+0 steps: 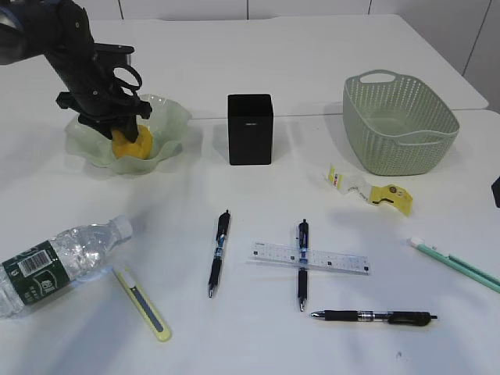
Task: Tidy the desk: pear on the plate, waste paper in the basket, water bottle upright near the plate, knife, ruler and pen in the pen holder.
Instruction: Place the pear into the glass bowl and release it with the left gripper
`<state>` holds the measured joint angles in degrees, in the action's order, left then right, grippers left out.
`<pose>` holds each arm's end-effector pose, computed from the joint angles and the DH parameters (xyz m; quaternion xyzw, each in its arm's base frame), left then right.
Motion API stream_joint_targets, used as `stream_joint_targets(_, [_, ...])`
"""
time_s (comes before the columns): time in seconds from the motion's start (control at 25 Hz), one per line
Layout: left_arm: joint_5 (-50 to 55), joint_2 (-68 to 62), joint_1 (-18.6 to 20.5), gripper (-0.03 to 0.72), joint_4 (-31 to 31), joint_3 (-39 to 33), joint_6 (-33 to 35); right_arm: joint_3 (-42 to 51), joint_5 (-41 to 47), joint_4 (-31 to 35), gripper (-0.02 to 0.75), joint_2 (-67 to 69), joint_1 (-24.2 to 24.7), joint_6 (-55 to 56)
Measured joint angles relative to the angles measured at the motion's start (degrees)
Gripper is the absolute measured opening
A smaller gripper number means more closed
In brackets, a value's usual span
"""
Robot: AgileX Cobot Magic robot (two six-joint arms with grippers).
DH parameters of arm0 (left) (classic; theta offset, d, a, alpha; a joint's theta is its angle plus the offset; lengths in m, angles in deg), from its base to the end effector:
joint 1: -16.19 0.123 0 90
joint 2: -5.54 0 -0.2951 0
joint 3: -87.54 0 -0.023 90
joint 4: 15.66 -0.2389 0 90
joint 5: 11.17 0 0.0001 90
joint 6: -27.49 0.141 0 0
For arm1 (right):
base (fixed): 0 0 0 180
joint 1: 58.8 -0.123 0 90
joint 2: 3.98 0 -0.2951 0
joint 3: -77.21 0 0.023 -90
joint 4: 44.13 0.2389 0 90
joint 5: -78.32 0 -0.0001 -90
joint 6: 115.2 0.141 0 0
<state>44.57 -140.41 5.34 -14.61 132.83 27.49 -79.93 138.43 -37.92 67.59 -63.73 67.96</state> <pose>0.5298 -0.1037 0.1374 0.0891 0.9748 -0.0278 0.2028 0.2053 0.0310 0.2808 0.0009 0.9741 0.0671 0.2158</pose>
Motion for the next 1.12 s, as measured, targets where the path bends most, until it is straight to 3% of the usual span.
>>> stream_joint_targets(0.32, [-1.5,-0.1,0.0,0.336,-0.2,0.1,0.0,0.0,0.9,0.0,0.552,0.0,0.0,0.0])
stream_joint_targets(0.64, [-2.9,-0.4,0.0,0.465,-0.3,0.1,0.0,0.0,1.1,0.0,0.552,0.0,0.0,0.0])
stream_joint_targets(1.12, [0.0,1.6,0.0,0.478,-0.5,2.2,0.0,0.0,1.2,0.0,0.551,0.0,0.0,0.0])
